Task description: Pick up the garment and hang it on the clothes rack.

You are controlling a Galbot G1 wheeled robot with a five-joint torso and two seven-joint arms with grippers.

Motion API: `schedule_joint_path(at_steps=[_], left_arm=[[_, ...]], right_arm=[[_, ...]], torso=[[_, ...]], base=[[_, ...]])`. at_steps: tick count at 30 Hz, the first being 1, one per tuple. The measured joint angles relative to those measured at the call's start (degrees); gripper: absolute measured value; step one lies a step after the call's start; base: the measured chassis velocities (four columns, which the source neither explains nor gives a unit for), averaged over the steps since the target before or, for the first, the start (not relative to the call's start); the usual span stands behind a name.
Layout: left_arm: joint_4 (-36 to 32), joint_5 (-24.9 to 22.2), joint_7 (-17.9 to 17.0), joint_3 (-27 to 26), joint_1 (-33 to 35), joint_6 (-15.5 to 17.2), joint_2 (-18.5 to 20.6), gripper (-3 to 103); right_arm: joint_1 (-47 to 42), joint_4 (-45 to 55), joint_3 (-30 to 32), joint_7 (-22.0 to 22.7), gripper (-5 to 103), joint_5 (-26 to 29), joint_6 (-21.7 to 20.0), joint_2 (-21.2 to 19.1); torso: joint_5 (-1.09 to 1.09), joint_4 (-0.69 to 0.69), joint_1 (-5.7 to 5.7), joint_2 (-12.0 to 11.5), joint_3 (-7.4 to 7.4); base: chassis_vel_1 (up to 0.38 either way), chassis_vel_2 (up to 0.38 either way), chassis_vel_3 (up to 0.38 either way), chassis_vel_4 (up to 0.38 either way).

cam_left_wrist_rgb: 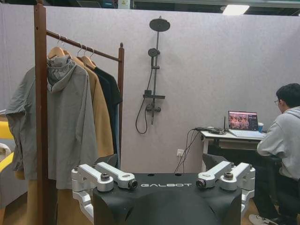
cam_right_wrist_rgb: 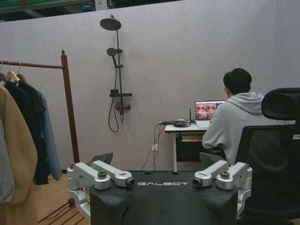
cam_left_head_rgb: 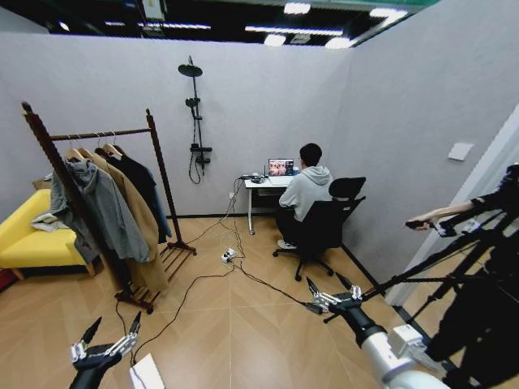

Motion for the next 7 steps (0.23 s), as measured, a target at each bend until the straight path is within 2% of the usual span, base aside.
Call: schedule_joint_path(at_steps=[7], left_arm=[[0.00, 0.00, 0.00, 0.00, 0.00, 0.00, 0.00, 100]], right_arm=[[0.02, -0.02, -0.02, 0.00, 100, 0.02, 0.02, -0.01]], torso=[[0.00, 0.00, 0.00, 0.00, 0.00]], base=[[0.000, 0.000, 0.000, 0.000]])
